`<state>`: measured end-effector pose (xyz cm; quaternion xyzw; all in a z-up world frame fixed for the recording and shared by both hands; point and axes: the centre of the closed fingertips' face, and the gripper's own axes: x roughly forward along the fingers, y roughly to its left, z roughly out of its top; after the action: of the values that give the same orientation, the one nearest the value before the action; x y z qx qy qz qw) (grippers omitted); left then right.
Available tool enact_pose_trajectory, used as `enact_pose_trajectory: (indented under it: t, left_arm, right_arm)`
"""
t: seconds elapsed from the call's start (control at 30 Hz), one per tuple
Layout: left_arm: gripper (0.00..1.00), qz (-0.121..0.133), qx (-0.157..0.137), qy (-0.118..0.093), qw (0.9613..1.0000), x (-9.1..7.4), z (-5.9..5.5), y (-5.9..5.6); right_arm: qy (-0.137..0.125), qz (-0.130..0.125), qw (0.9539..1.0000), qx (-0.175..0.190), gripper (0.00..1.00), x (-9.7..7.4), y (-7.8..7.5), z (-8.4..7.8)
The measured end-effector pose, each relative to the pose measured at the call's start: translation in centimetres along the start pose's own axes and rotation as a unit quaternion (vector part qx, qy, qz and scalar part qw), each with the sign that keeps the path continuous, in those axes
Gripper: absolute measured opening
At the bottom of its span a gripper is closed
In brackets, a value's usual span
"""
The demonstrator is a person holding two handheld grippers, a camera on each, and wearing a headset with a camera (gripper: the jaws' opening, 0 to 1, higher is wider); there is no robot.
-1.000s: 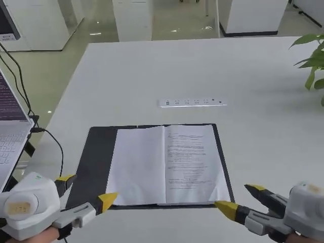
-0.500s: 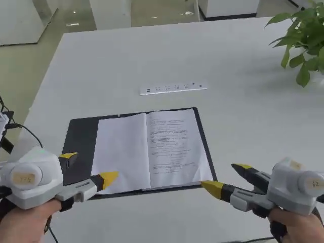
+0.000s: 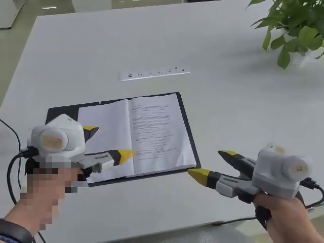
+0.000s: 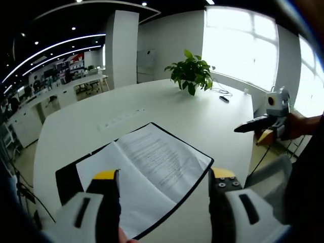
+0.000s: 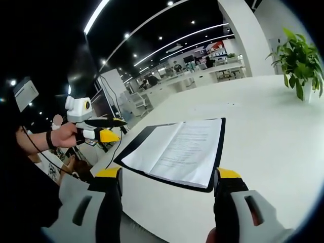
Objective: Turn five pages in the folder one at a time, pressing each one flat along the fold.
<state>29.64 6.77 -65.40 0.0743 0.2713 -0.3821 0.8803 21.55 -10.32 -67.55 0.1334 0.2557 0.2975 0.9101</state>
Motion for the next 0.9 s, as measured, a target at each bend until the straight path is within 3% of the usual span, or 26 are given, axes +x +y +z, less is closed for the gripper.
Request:
enact_pose_trajectory:
  t: [0.27,0.9]
  left_arm:
    - [0.71,-0.035,0.017,0.013,0.9992,3.3,0.0,-2.3]
    - [0.7,-0.068,0.029,0.045,0.9962,9.4,-0.9,-5.5]
  right_arm:
    - [0.006,0.006,0.9999,-0.006,0.73,0.4,0.5,0.0]
    - [0.005,0.004,0.9999,0.012,0.72,-0.2,0.5,-0.7]
